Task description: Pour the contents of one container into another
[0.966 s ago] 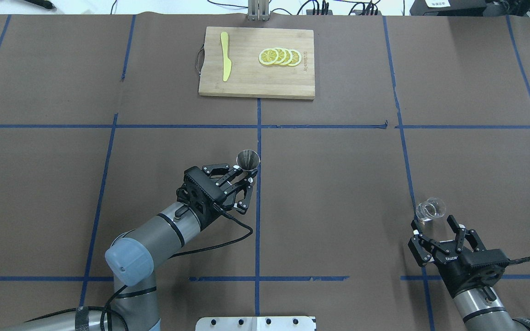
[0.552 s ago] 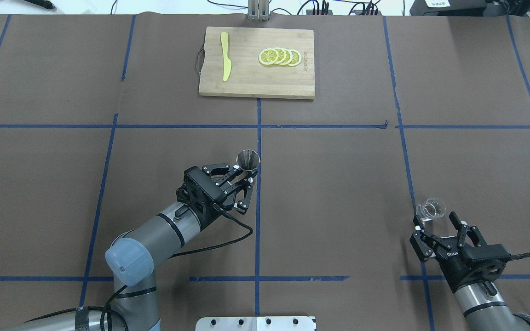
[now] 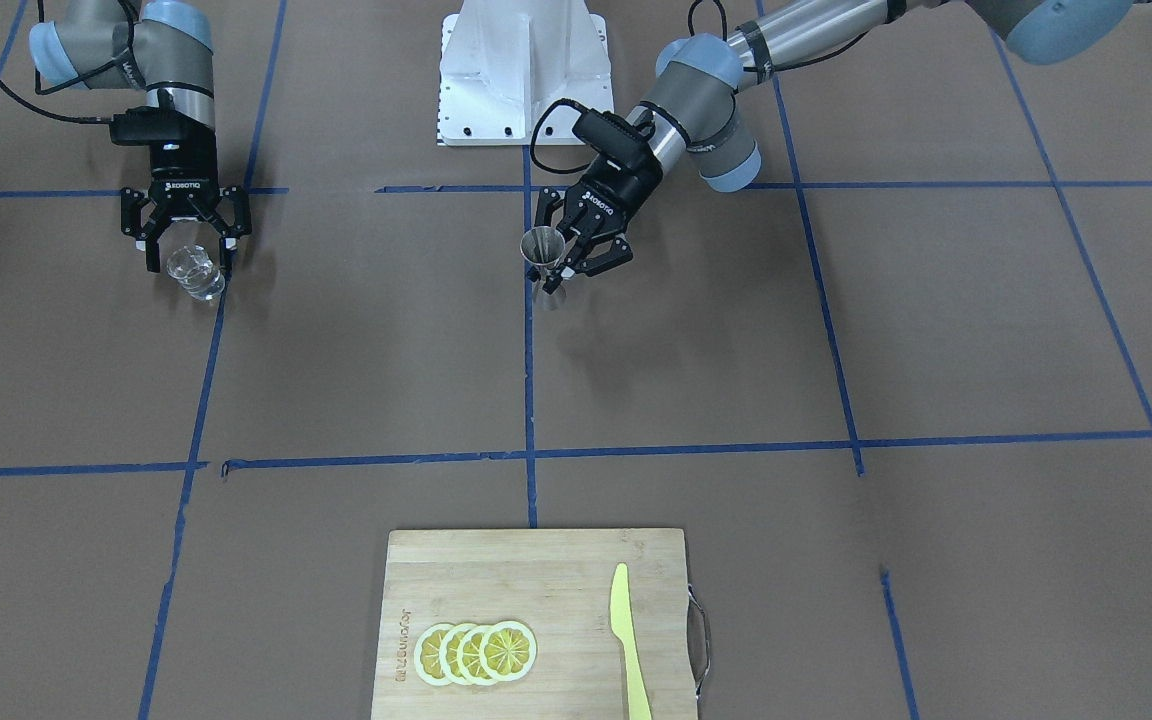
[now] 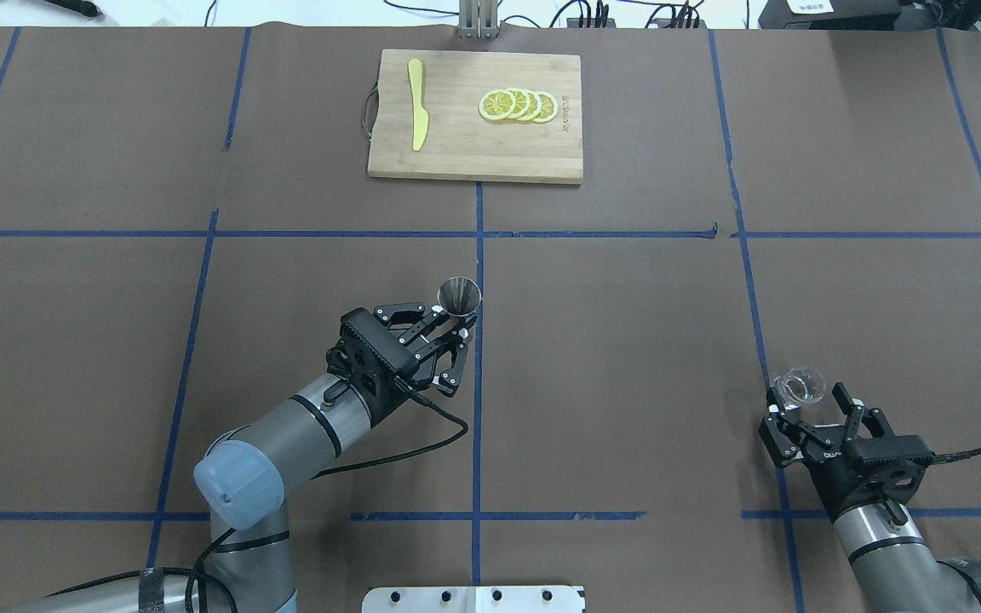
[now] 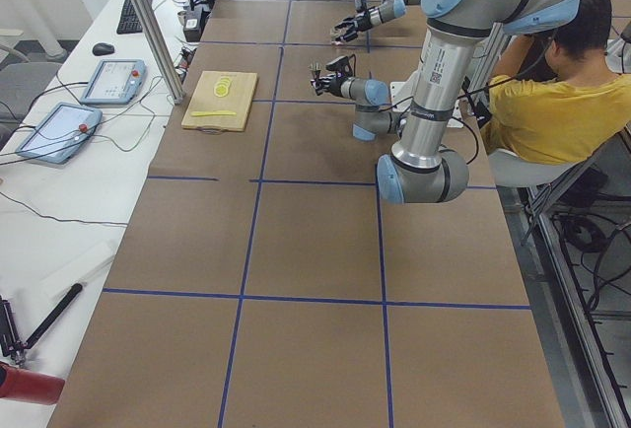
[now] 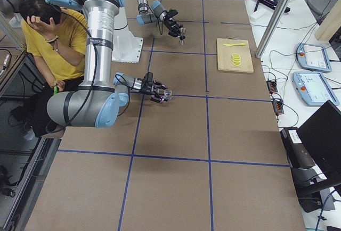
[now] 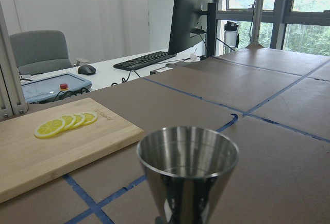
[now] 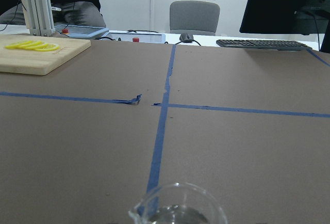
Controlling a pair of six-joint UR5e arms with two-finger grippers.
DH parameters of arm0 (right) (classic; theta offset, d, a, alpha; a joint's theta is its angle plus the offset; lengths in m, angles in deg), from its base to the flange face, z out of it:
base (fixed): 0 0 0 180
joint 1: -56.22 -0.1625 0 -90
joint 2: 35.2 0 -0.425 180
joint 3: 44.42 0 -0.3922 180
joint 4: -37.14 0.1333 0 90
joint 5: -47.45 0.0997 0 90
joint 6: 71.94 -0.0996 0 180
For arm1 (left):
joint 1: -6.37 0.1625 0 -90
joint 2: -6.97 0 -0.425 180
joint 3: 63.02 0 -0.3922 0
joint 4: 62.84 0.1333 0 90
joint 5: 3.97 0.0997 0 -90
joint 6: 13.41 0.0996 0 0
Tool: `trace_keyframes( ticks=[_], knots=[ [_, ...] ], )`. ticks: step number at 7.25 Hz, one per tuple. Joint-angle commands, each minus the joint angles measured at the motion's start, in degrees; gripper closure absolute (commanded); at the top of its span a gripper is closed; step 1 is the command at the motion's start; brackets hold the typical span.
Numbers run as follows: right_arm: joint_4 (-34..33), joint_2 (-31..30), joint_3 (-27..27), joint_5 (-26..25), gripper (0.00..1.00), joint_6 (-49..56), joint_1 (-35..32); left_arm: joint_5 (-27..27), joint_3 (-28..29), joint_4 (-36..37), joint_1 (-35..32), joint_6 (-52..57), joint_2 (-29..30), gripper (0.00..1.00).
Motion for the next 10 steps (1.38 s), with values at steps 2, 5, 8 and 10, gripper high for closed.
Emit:
trace_keyframes(
  ticks=[2,5,8,10],
  knots=[
    [0.02,1.22,0.84,0.55,0.09,1.03,-0.76,0.01,-0.14,0.00,0.09,0.13,-0.22,1.00],
    [0.02,1.30,0.84,2.05,0.09,1.73,-1.64,0.01,-0.14,0.00,0.00,0.13,-0.31,1.00],
    [0.02,2.01,0.93,2.75,0.09,1.91,-1.64,0.01,-0.14,-0.09,0.00,0.13,-0.31,1.00],
    [0.02,2.09,1.19,2.84,0.11,2.26,-1.64,0.01,-0.14,0.00,0.00,0.13,-0.31,1.00]
  ],
)
